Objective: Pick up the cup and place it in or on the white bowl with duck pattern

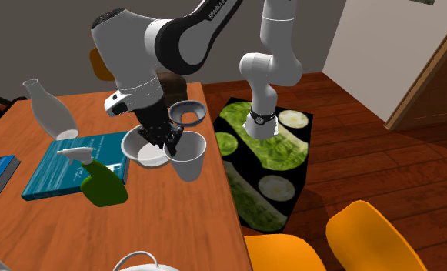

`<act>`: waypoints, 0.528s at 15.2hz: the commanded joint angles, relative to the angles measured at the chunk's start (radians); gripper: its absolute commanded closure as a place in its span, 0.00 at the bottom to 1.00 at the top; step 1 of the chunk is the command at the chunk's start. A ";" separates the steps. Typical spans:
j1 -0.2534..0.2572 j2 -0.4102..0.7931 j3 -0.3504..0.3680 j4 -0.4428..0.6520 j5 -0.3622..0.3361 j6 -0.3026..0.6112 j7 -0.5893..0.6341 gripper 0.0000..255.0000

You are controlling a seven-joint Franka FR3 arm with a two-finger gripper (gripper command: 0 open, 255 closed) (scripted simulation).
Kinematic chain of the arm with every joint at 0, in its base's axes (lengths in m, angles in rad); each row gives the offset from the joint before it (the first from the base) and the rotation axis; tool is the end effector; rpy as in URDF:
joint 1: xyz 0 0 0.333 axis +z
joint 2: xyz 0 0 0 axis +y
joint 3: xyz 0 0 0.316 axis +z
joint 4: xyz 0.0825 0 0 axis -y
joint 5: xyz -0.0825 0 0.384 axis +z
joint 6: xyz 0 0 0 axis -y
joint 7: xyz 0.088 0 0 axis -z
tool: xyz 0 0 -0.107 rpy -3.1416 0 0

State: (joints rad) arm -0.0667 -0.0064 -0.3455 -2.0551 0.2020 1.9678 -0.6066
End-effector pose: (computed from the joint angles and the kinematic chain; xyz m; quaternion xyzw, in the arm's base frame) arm 0.4991 -0.2043 0.4334 -0.9934 -0.0540 -0.0097 0.1004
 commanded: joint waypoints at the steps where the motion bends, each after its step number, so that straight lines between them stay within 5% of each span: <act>1: 0.001 -0.006 0.001 0.022 -0.004 -0.027 0.008 1.00; 8: -0.008 -0.052 -0.007 0.056 -0.027 -0.104 0.015 1.00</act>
State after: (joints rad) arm -0.0709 -0.0431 -0.3491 -1.9907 0.1811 1.8705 -0.5883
